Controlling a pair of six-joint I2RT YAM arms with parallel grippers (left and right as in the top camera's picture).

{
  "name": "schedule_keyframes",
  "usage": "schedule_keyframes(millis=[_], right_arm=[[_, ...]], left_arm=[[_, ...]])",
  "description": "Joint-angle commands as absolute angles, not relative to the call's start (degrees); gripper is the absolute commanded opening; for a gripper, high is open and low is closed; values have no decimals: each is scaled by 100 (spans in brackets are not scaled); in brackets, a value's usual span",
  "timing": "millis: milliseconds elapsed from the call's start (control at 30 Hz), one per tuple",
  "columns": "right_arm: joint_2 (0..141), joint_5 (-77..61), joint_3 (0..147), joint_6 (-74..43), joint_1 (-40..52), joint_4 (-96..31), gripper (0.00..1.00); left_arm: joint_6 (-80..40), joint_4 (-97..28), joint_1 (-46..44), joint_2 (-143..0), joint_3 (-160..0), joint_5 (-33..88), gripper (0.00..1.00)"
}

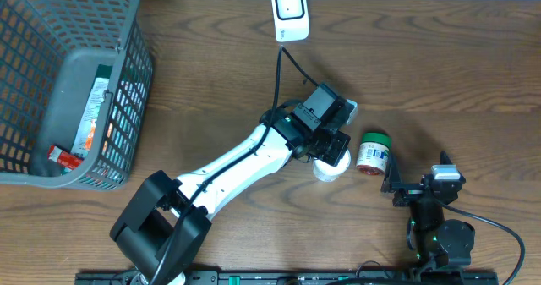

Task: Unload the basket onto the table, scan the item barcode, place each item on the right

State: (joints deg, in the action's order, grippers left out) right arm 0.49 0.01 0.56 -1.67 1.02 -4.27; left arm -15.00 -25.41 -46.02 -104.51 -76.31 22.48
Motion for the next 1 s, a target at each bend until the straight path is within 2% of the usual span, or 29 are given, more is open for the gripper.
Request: schedule_keyframes(millis=[0,200,967], right_arm=[[38,58,32,-80,121,-427,99],[38,58,32,-80,121,-427,99],[38,58,32,-80,121,-427,99]], left_arm=[[-1470,-2480,-4589,-10610,-7618,2027,7],[-1470,-2018,-4595,-10753,-7618,2023,7],[-1472,-1741,-4633,-11146,-7618,1490,8]])
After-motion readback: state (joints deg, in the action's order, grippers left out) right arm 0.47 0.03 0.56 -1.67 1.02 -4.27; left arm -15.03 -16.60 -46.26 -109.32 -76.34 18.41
